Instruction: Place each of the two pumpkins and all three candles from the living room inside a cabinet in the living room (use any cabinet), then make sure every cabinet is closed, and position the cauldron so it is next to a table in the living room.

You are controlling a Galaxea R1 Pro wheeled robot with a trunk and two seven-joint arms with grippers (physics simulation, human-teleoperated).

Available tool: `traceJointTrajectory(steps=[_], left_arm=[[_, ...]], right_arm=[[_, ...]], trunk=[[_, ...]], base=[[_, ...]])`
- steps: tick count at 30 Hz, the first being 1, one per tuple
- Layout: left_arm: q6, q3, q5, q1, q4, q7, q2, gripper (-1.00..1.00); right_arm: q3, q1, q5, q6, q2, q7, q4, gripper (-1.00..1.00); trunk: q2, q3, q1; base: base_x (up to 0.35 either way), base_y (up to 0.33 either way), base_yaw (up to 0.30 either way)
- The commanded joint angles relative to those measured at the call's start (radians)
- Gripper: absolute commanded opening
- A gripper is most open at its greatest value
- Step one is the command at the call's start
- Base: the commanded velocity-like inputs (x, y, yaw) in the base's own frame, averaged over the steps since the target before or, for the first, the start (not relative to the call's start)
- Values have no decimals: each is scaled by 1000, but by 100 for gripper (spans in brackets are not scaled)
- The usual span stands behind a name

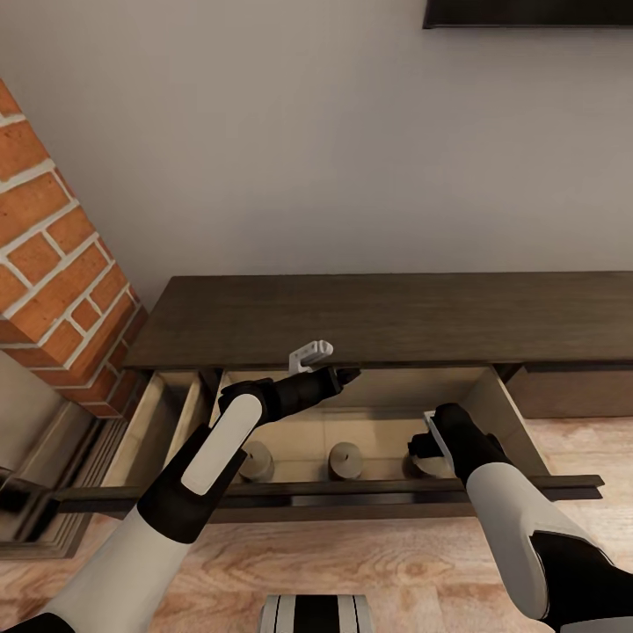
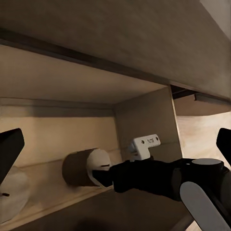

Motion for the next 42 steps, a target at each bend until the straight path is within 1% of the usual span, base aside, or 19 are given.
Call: traceJointTrajectory(steps=[1,18,24,28,29,31,35,39,42], left_arm=[[0,0,0,0,0,0,0,100],[0,1,0,0,0,-1,-1,100],[-5,2,2,0,0,-4,-16,100],[-7,4,12,1,0,-4,-19,100],[-7,4,23,1,0,-4,-18,100],[-7,4,34,1,0,-4,-17,100],[-3,5,40,2,0,-3,-13,100],[-1,7,41,2,0,-3,-12,100],[0,8,41,2,0,-2,-11,100]], right_arm=[[0,0,0,0,0,0,0,100],[-1,0,0,0,-1,2,0,100],[-3,0,1,0,-4,10,-3,100],[-2,0,2,1,-2,11,-3,100],[-2,0,3,2,-2,11,-4,100],[-2,0,3,3,-2,11,-8,100],[-2,0,3,6,-4,15,-20,100],[-4,0,1,8,-5,28,-34,100],[-22,-1,0,10,-8,70,-60,100]], trunk=[[0,0,0],[0,0,0],[0,0,0],[0,0,0],[0,4,0],[1,12,-1],[2,27,-3],[26,40,-17],[47,49,-28]], base=[[0,0,0],[0,0,0],[0,0,0],[0,0,0],[0,0,0],[0,0,0],[0,0,0],[0,0,0],[0,0,0]])
